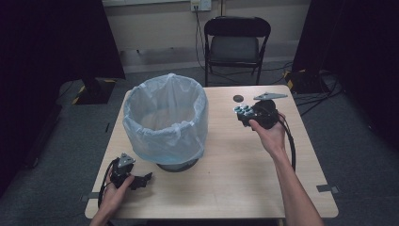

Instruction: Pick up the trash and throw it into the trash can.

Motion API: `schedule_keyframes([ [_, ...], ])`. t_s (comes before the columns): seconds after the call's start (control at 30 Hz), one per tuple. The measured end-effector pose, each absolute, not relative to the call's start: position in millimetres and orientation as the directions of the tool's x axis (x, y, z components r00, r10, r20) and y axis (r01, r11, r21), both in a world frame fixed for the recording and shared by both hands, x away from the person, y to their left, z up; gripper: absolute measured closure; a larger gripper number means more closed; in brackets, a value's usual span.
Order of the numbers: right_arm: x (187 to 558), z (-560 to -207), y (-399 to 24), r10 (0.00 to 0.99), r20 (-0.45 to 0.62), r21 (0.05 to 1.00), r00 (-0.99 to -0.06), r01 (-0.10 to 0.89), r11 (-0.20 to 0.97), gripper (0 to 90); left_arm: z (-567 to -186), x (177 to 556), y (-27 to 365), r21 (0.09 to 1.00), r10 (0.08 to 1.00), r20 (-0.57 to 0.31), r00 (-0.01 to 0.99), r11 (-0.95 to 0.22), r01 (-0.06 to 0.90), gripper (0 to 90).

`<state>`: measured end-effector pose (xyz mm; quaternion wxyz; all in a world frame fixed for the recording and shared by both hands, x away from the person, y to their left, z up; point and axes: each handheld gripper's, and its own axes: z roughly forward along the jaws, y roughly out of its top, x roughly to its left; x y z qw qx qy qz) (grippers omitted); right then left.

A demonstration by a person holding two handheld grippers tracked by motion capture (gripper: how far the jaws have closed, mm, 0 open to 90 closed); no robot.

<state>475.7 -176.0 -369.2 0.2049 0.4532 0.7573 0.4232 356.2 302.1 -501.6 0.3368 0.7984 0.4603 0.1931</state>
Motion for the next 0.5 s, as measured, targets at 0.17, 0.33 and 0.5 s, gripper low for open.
schedule_keyframes([
  [0.17,470,-345,-166,0.846,0.065,0.857,-0.529,0.464,0.225,33.8,-502,356,302,0.715,0.865,-0.002,0.502,-0.349,0.605,0.5],
  [0.33,464,-327,-156,0.828,0.053,0.877,-0.558,0.423,0.229,33.8,-502,356,302,0.716,0.865,-0.001,0.502,-0.350,0.605,0.5],
  [0.5,459,-304,-143,0.806,0.048,0.901,-0.590,0.375,0.220,33.8,-502,356,302,0.715,0.865,-0.001,0.502,-0.350,0.605,0.5],
])
